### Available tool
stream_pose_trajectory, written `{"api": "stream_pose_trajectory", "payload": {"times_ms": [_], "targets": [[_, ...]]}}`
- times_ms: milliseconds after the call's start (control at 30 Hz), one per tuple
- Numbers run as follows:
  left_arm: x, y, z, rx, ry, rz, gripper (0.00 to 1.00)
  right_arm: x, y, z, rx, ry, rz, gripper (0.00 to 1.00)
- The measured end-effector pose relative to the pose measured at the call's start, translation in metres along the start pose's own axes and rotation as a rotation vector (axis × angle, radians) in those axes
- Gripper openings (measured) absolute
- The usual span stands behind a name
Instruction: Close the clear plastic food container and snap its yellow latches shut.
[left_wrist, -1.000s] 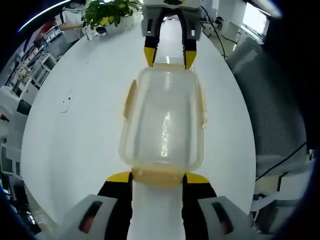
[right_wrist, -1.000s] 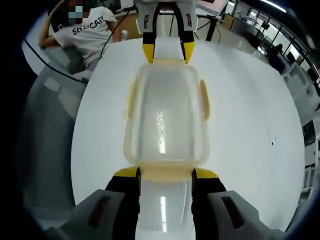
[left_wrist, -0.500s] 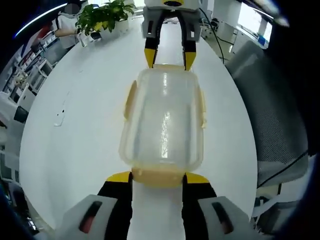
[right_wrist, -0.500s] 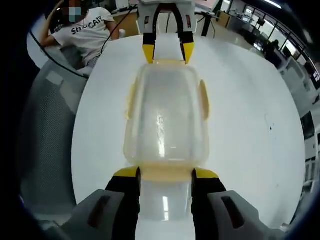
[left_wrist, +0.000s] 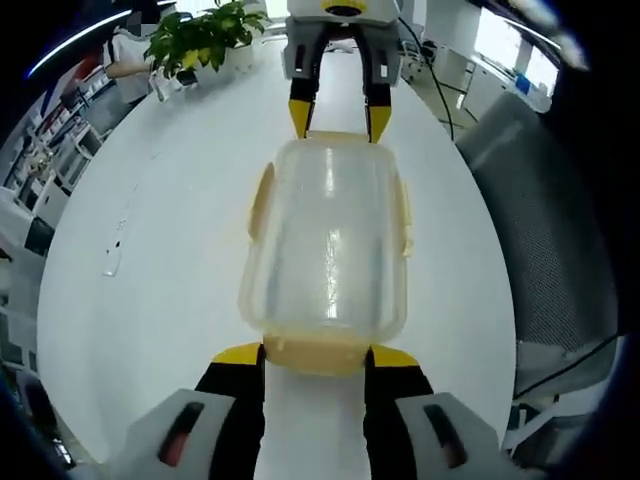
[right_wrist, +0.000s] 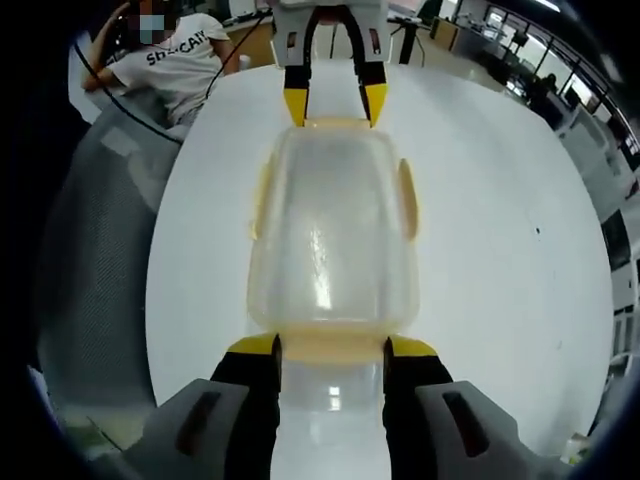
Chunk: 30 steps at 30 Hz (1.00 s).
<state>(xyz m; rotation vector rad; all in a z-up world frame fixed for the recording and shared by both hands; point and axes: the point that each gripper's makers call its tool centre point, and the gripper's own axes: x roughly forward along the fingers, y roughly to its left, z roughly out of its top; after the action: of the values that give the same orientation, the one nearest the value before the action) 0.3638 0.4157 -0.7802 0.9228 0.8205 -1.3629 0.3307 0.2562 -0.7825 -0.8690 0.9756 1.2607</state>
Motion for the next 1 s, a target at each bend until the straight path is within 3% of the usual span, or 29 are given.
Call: {"api": "stream_pose_trajectory", "payload": {"times_ms": [467, 1000], "targets": [[0.010, -0.002, 0.025, 0.003, -0.010, -0.003, 0.32, -0.011, 0.001, -0.026, -0.010, 0.024, -0.021, 0.37], [0.027, -0.011, 0.071, -0.012, -0.063, -0.019, 0.32, -0.031, 0.002, -0.072, -0.009, 0.061, -0.034, 0.37]]}}
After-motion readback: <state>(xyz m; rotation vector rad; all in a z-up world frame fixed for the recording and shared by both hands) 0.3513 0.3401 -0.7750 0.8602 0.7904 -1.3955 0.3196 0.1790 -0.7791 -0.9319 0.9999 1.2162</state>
